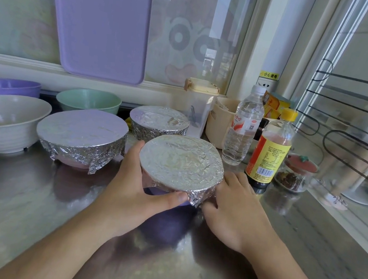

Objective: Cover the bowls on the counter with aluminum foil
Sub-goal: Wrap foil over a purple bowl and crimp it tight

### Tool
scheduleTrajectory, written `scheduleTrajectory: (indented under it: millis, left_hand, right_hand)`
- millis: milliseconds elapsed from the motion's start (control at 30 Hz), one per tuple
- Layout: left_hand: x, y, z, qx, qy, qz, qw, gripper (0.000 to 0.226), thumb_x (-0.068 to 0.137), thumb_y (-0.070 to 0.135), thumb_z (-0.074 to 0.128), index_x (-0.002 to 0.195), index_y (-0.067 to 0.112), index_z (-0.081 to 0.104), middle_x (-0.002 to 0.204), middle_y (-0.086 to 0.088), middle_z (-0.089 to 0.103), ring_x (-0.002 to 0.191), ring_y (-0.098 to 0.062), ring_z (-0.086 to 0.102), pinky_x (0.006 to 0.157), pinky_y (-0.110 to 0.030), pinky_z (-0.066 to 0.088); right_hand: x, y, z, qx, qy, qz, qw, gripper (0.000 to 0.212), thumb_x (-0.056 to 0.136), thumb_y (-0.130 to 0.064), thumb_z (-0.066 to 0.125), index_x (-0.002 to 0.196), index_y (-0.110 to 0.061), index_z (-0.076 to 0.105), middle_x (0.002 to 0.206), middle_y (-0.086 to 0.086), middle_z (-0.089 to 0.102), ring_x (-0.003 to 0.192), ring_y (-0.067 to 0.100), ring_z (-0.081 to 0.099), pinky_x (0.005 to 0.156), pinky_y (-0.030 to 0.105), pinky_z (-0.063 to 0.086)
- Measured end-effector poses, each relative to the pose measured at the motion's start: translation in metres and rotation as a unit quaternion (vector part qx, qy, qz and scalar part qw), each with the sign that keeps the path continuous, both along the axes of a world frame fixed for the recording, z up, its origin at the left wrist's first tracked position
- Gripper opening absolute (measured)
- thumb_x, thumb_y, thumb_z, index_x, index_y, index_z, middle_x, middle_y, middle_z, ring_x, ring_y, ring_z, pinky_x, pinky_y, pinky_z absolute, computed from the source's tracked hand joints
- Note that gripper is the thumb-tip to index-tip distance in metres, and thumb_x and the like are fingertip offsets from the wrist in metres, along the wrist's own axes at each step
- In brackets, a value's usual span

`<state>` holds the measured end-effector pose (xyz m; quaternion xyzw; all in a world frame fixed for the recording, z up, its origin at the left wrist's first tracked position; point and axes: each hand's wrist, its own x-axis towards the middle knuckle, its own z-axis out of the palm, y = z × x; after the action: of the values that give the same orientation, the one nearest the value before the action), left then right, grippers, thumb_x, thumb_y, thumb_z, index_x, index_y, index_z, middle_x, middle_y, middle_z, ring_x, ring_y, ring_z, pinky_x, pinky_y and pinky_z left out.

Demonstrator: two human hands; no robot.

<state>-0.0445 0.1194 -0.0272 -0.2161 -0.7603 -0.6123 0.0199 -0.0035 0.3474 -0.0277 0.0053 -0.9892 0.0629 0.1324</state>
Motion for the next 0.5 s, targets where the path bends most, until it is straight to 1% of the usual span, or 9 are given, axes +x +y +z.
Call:
scheduleTrajectory:
  millis: [67, 133, 200, 233, 300, 333, 367, 433, 500]
  left_hand:
    - [0.002, 0.001, 0.002, -0.002, -0.004, 0.007, 1.0, 0.106, 0.06, 0.043, 0.101, 0.138, 0.046, 0.03, 0.139, 0.027, 0.053, 0.12, 0.02, 0.053, 0.099, -0.005, 0.042]
    - [0.003, 0.001, 0.003, -0.002, -0.008, 0.008, 1.0, 0.114, 0.058, 0.047, 0.099, 0.143, 0.046, 0.023, 0.139, 0.029, 0.05, 0.122, 0.021, 0.05, 0.098, -0.004, 0.04]
    - [0.003, 0.001, 0.002, 0.002, -0.017, 0.004, 1.0, 0.116, 0.056, 0.046, 0.096, 0.144, 0.046, 0.02, 0.139, 0.032, 0.049, 0.122, 0.022, 0.05, 0.096, -0.003, 0.04]
    - [0.002, 0.001, 0.002, 0.007, -0.02, -0.001, 1.0, 0.116, 0.057, 0.042, 0.095, 0.145, 0.045, 0.02, 0.138, 0.033, 0.049, 0.121, 0.023, 0.05, 0.095, -0.002, 0.04]
    - [0.001, 0.0, 0.001, 0.011, -0.021, -0.012, 1.0, 0.123, 0.057, 0.045, 0.098, 0.153, 0.041, 0.021, 0.14, 0.033, 0.048, 0.122, 0.024, 0.048, 0.101, -0.007, 0.04]
    - [0.001, 0.0, 0.0, 0.008, -0.018, -0.018, 1.0, 0.128, 0.056, 0.05, 0.1, 0.156, 0.04, 0.021, 0.143, 0.032, 0.048, 0.126, 0.022, 0.048, 0.108, -0.014, 0.039]
    - [0.0, 0.0, -0.001, 0.007, -0.016, -0.027, 0.999, 0.13, 0.054, 0.054, 0.101, 0.157, 0.041, 0.022, 0.144, 0.03, 0.049, 0.129, 0.017, 0.048, 0.114, -0.022, 0.039]
    - [-0.001, 0.0, -0.004, 0.017, -0.019, -0.048, 0.999, 0.123, 0.053, 0.052, 0.098, 0.153, 0.044, 0.027, 0.144, 0.027, 0.054, 0.134, 0.007, 0.053, 0.119, -0.035, 0.04]
    - [0.0, 0.0, -0.005, 0.025, -0.024, -0.062, 0.997, 0.121, 0.052, 0.052, 0.099, 0.151, 0.045, 0.03, 0.142, 0.026, 0.056, 0.135, 0.003, 0.054, 0.119, -0.038, 0.041]
  right_hand:
    - [-0.003, 0.008, 0.003, -0.146, -0.019, 0.006, 0.989, 0.025, 0.078, -0.037, 0.051, 0.101, -0.029, 0.058, 0.111, -0.011, 0.056, 0.11, 0.02, 0.044, 0.095, 0.034, 0.041]
    - [-0.004, 0.014, 0.007, -0.266, 0.051, -0.009, 0.963, 0.023, 0.08, -0.019, 0.057, 0.1, -0.021, 0.067, 0.109, -0.003, 0.065, 0.107, 0.026, 0.056, 0.093, 0.042, 0.048]
    - [-0.002, 0.016, 0.012, -0.326, 0.118, -0.049, 0.937, 0.048, 0.081, -0.017, 0.048, 0.123, -0.014, 0.07, 0.122, 0.001, 0.068, 0.116, 0.024, 0.058, 0.102, 0.042, 0.049]
    - [0.0, 0.016, 0.014, -0.365, 0.141, -0.058, 0.918, 0.058, 0.081, -0.022, 0.044, 0.134, -0.018, 0.068, 0.129, -0.002, 0.067, 0.12, 0.021, 0.058, 0.107, 0.043, 0.048]
    - [-0.001, 0.011, 0.016, -0.453, 0.151, -0.028, 0.878, 0.056, 0.088, -0.034, 0.045, 0.141, -0.034, 0.062, 0.136, -0.018, 0.064, 0.124, 0.011, 0.06, 0.111, 0.042, 0.047]
    - [-0.002, 0.007, 0.018, -0.478, 0.137, 0.001, 0.867, 0.052, 0.092, -0.039, 0.048, 0.144, -0.039, 0.058, 0.14, -0.025, 0.059, 0.129, 0.0, 0.057, 0.114, 0.036, 0.043]
    - [-0.004, 0.004, 0.02, -0.488, 0.116, 0.029, 0.865, 0.051, 0.097, -0.041, 0.05, 0.149, -0.04, 0.054, 0.147, -0.029, 0.054, 0.136, -0.008, 0.049, 0.117, 0.03, 0.037]
    - [-0.008, 0.001, 0.02, -0.485, 0.081, 0.065, 0.869, 0.051, 0.106, -0.041, 0.052, 0.157, -0.041, 0.046, 0.157, -0.029, 0.044, 0.145, -0.011, 0.036, 0.121, 0.026, 0.027]
    - [-0.011, 0.002, 0.018, -0.487, 0.07, 0.071, 0.868, 0.054, 0.103, -0.046, 0.053, 0.157, -0.042, 0.046, 0.158, -0.028, 0.044, 0.145, -0.012, 0.036, 0.12, 0.025, 0.027]
